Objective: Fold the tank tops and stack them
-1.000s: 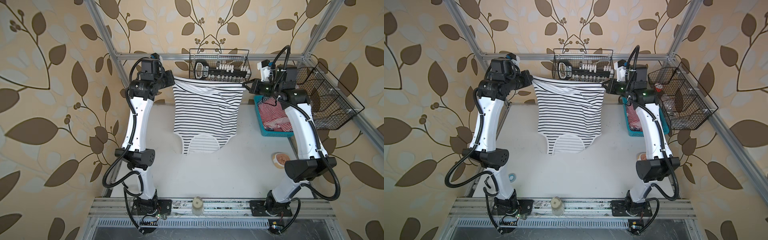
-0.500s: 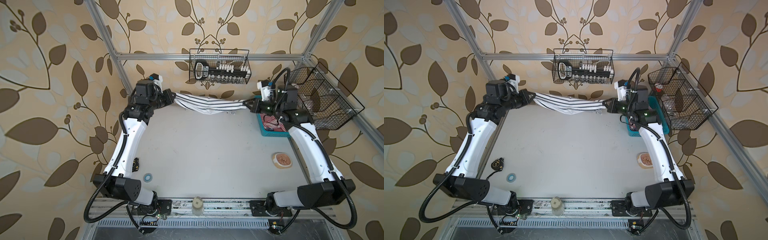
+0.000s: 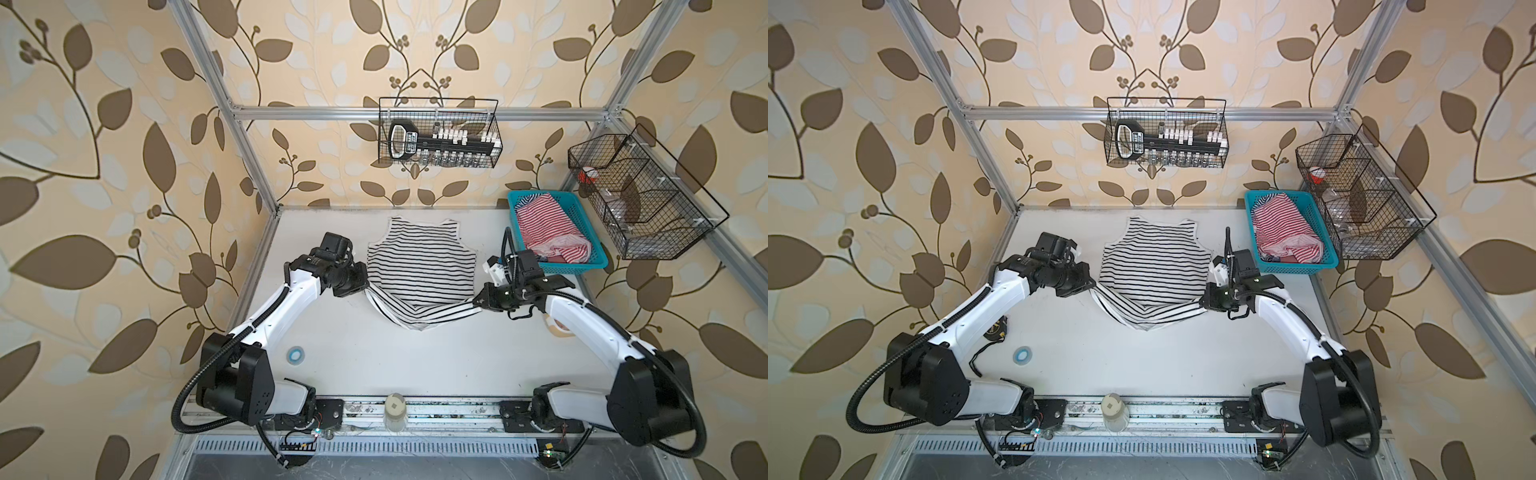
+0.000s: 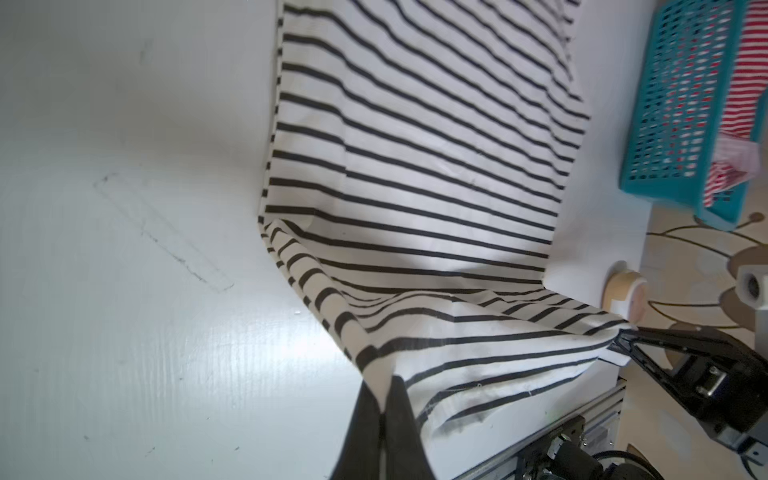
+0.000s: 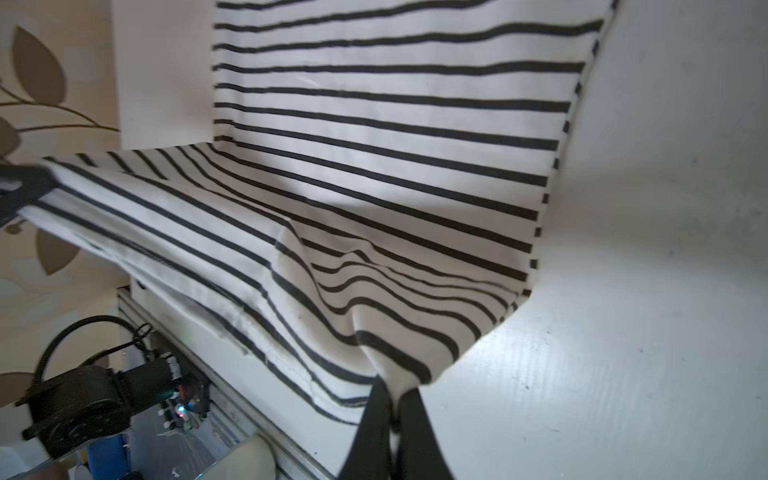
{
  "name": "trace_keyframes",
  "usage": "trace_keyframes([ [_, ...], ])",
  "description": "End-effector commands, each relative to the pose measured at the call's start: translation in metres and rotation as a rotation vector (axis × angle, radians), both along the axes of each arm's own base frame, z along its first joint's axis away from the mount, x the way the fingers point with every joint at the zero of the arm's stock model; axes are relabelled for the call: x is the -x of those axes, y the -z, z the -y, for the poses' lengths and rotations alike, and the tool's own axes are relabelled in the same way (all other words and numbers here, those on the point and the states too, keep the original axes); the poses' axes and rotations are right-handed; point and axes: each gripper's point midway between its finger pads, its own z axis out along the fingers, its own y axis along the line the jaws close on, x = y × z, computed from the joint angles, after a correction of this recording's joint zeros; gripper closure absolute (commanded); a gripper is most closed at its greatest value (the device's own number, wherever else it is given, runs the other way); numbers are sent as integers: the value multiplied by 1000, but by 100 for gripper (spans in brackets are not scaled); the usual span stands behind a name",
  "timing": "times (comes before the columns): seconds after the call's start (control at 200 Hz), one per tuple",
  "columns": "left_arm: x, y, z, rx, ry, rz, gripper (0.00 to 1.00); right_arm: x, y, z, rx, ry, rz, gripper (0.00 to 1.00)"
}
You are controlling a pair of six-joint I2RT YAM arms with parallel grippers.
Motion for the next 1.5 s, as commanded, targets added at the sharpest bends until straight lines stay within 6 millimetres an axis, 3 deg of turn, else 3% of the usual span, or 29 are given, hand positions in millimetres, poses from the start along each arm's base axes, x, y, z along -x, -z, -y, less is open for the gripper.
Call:
trace_keyframes([
  [0.0,11,27,-6,-40,-20,-99,100,5,25,14,94,-1,-87,74],
  [0.1,15,40,-6,-50,-12,-146,100,1,25,14,108,4,-89,62],
  [0.27,21,46,-7,-55,-1,-161,100,11,22,15,114,29,-77,55],
  [0.54,25,57,-4,-44,13,-188,100,37,39,12,60,54,-119,55],
  [0.935,26,59,-6,-54,10,-192,100,48,28,-1,-58,35,-72,54],
  [1.185,25,58,-7,-59,8,-194,100,64,47,3,-66,30,-101,51],
  [1.495,26,59,-7,-65,12,-199,100,54,47,1,-65,-2,-39,49],
])
